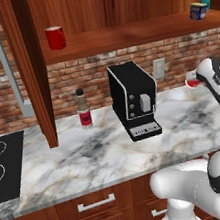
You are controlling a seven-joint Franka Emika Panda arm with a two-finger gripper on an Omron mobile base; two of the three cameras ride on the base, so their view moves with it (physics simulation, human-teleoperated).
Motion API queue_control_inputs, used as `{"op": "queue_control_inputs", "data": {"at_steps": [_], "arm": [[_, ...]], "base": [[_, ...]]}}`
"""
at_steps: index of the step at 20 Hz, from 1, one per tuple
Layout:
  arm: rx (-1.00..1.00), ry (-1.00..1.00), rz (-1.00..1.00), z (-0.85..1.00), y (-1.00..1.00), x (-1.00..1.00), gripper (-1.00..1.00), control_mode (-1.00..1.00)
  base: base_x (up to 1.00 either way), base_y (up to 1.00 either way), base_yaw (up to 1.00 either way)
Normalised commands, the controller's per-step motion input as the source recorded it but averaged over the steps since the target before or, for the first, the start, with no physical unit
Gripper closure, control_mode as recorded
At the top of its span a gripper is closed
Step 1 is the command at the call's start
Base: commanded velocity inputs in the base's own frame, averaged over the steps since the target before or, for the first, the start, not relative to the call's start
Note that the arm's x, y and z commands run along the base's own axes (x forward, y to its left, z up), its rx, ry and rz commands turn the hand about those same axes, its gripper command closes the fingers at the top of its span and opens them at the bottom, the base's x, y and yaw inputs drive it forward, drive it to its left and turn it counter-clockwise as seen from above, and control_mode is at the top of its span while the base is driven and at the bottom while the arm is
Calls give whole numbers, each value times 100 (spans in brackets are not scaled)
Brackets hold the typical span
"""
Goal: Pick the cans from the counter and place them in their designated side in the cabinet.
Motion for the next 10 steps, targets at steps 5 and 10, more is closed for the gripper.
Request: {"op": "queue_control_inputs", "data": {"at_steps": [5,10], "arm": [[0,-5,-1,33,0,-10,100,-100],[0,-4,-1,27,-3,-31,100,-100]], "base": [[0,0,0],[0,0,0]]}}
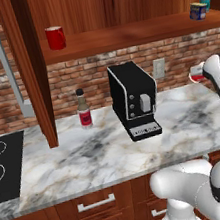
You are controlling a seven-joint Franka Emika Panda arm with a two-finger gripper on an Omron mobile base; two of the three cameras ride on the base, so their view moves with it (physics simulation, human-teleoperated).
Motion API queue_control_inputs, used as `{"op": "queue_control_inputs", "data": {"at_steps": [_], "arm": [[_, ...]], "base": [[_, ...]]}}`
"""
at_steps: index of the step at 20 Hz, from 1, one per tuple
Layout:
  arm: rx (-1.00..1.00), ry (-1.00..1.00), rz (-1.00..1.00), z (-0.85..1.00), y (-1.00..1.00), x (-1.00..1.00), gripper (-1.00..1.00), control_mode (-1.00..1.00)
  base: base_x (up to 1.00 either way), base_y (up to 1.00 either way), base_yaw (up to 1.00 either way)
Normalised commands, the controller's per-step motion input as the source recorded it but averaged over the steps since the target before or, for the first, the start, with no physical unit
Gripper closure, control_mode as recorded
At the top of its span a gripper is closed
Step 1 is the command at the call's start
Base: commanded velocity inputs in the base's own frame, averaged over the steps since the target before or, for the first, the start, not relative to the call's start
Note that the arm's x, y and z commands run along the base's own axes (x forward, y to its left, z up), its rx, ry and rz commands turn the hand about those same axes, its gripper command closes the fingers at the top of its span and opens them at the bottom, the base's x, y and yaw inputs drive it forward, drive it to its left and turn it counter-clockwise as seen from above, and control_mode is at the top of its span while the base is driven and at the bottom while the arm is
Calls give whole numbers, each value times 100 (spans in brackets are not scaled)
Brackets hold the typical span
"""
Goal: Pick the cans from the counter and place them in their designated side in the cabinet.
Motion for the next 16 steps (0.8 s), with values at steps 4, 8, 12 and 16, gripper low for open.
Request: {"op": "queue_control_inputs", "data": {"at_steps": [4,8,12,16], "arm": [[0,-6,-2,24,0,-32,100,-100],[0,-8,-2,23,0,-25,100,-100],[0,-10,-2,25,0,-24,100,-100],[0,-8,-2,22,8,-24,100,-100]], "base": [[0,0,0],[0,0,0],[0,0,0],[0,0,0]]}}
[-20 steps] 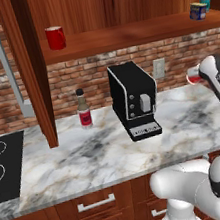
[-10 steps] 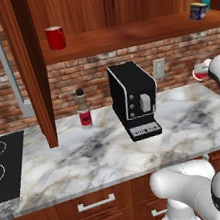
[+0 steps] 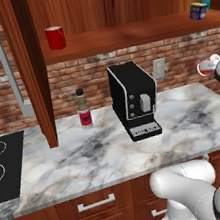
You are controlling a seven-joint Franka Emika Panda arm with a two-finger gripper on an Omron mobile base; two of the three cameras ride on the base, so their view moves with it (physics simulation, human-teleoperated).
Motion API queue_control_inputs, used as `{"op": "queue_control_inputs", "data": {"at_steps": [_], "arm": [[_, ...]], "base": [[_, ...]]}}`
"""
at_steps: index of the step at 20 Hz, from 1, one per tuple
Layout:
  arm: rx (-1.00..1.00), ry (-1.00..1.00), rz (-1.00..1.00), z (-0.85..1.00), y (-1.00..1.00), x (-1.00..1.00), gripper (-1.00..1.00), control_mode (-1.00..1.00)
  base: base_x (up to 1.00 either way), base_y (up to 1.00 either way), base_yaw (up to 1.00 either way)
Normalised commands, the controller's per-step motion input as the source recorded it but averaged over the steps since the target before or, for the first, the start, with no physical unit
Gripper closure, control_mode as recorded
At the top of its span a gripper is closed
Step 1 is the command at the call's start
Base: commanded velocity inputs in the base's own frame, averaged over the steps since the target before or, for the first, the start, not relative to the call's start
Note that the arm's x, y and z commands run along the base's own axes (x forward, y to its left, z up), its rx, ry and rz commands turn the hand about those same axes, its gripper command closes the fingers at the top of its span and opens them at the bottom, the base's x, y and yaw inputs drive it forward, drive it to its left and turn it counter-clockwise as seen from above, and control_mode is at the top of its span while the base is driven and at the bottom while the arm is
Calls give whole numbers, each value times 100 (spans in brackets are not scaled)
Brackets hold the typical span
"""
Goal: Pick the cans from the counter and place them in their designated side in the cabinet.
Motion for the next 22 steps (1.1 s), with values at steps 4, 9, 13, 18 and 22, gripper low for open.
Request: {"op": "queue_control_inputs", "data": {"at_steps": [4,9,13,18,22], "arm": [[0,-7,-2,23,7,-32,100,-100],[0,-6,-2,25,7,-40,100,-100],[0,-5,-1,24,5,-36,100,-100],[0,-5,-2,32,8,-35,100,-100],[0,-4,-2,33,13,-35,100,-100]], "base": [[0,0,0],[0,0,0],[0,0,0],[0,0,0],[0,0,0]]}}
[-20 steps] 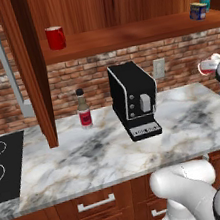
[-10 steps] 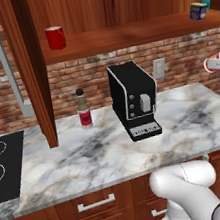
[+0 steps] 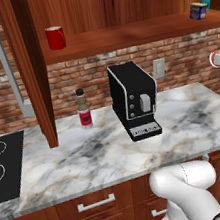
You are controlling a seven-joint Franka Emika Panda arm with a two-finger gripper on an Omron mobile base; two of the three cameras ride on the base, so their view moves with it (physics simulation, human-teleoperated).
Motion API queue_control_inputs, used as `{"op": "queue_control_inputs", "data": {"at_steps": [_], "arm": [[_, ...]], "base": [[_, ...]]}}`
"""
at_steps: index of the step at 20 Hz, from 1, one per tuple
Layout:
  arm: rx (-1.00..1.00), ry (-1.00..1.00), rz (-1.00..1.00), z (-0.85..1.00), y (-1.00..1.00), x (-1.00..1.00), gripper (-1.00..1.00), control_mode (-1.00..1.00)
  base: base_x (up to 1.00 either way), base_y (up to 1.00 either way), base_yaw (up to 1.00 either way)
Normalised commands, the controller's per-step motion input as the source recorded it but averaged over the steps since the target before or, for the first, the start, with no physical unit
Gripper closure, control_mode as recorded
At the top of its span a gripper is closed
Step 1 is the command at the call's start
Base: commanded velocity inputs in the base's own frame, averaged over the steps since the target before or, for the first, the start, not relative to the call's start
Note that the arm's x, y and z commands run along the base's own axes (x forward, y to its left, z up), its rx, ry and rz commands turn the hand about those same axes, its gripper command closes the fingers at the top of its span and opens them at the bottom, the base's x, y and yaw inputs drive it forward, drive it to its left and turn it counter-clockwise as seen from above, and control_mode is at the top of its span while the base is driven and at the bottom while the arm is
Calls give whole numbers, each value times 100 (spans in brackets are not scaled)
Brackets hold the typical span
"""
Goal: Pick the cans from the counter and place them in their designated side in the cabinet.
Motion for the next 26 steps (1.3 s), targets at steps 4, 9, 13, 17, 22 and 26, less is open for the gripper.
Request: {"op": "queue_control_inputs", "data": {"at_steps": [4,9,13,17,22,26], "arm": [[0,-5,-2,31,13,-36,100,-100],[0,-4,-1,21,11,-19,100,-100],[0,9,0,24,3,-1,100,-100],[0,11,0,25,0,-1,100,-100],[0,2,0,17,0,-23,100,-100],[0,0,-1,17,0,-22,100,-100]], "base": [[0,0,0],[0,0,0],[0,0,0],[0,0,0],[0,0,0],[0,0,0]]}}
